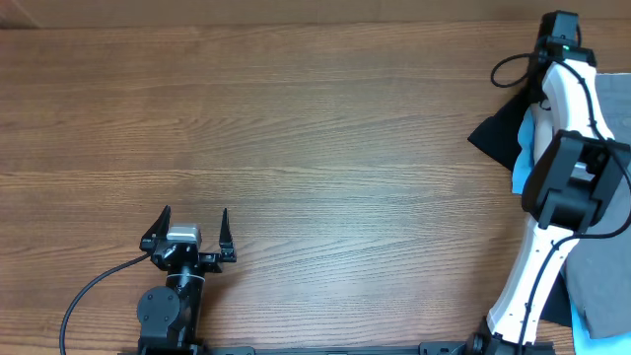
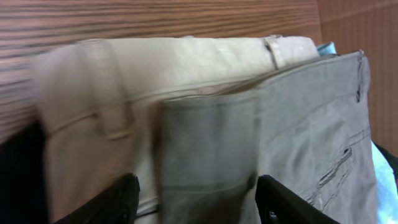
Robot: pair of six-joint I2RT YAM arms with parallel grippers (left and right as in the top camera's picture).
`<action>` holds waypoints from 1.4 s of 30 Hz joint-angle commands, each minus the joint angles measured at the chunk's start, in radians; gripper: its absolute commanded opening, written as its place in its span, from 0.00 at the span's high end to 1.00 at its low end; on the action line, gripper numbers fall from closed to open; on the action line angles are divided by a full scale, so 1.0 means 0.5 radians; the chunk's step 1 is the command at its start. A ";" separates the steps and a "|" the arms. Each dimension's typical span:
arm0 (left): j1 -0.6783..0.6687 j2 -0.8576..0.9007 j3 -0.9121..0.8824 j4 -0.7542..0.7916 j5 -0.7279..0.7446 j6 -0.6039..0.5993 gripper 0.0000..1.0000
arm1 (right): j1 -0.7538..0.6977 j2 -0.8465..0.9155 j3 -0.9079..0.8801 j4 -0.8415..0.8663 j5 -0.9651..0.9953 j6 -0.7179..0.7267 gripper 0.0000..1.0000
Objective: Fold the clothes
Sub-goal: 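Grasp the grey shorts' waistband edge with the right gripper and lift, then drag the grey shorts left and lay them flat mid-table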
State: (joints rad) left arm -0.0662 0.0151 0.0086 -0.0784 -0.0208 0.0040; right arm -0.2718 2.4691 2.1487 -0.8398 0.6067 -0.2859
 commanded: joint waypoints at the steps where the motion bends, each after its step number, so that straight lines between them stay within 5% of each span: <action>1: -0.013 -0.019 -0.008 0.008 -0.024 0.037 0.00 | -0.076 -0.117 0.021 0.030 0.015 0.011 0.36; 12: -0.013 -0.019 -0.008 0.008 -0.024 0.037 0.00 | -0.071 -0.114 0.024 0.114 0.218 0.103 0.38; 20: -0.013 -0.019 -0.008 0.008 -0.024 0.037 0.00 | -0.023 -0.117 0.025 0.105 0.243 0.109 0.96; 34: -0.013 -0.019 -0.008 0.008 -0.024 0.037 0.00 | 0.141 -0.494 0.025 0.051 0.172 0.259 0.96; 42: -0.013 -0.019 -0.008 0.008 -0.024 0.037 0.00 | 0.504 -0.729 0.025 -0.237 -0.332 0.530 0.96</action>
State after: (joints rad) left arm -0.0662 0.0151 0.0086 -0.0788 -0.0208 0.0040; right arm -0.0971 2.1517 2.1468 -0.9394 0.5880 -0.1173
